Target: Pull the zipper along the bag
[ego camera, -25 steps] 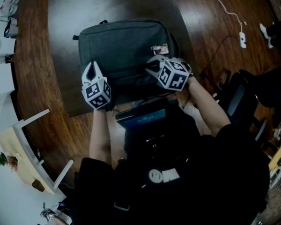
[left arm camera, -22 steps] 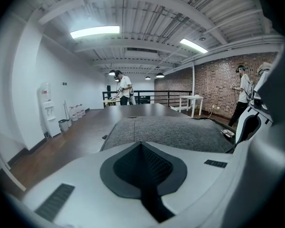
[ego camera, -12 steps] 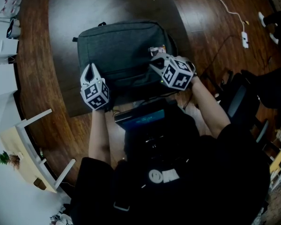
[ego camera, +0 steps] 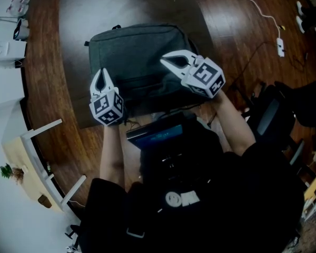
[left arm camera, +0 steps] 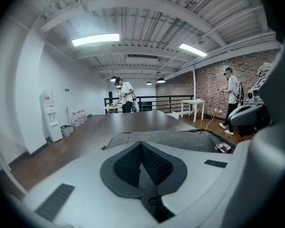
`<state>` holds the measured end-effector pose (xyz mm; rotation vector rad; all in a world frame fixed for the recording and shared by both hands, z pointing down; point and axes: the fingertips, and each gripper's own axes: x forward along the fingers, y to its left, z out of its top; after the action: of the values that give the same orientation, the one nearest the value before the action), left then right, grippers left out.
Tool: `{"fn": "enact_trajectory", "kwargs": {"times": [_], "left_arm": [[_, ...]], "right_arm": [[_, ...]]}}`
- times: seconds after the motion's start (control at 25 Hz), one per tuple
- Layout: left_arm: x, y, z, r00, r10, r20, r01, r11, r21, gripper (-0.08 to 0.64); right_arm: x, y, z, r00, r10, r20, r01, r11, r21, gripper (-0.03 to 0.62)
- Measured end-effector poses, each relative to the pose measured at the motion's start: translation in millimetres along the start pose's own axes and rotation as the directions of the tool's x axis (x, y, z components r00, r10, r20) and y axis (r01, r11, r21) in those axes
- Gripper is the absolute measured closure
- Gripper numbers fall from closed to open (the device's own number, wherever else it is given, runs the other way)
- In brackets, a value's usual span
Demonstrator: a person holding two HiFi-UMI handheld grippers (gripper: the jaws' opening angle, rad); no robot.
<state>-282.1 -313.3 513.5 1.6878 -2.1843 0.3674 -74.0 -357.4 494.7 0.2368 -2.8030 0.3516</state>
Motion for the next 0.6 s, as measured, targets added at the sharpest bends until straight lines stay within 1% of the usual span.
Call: {"fn": "enact_trajectory", "kwargs": {"times": [0.08,0.2,0.28,0.48,0.6], "left_arm": [[-4,-6,11,1.0,0.0,0.025,0.0,1.0,-0.015,0.558],[-11,-14,22,0.998,0.001,0.059,0.001,1.0,-0.027,0.558],[-16,-20,28,0.997,-0.005,0.081,0.007,1.0,-0.028,0.558],[-27,-32,30,0.994,-0.037,0.102,0.039,0.999,-0.018,0.558],[-35,-33,28,0.992,-0.055,0.113,0.057,0.998,-0.016,0.558]], "right_arm": [[7,10,11,0.999,0.033,0.042,-0.033,0.999,0.005,0.59],[19,28,16,0.997,0.066,0.049,-0.064,0.997,-0.035,0.589],[25,40,16,0.996,0.073,0.045,-0.07,0.995,-0.065,0.59],[36,65,17,0.997,0.061,0.054,-0.057,0.995,-0.087,0.591],[39,78,22,0.997,0.027,0.067,-0.021,0.995,-0.097,0.591]]}}
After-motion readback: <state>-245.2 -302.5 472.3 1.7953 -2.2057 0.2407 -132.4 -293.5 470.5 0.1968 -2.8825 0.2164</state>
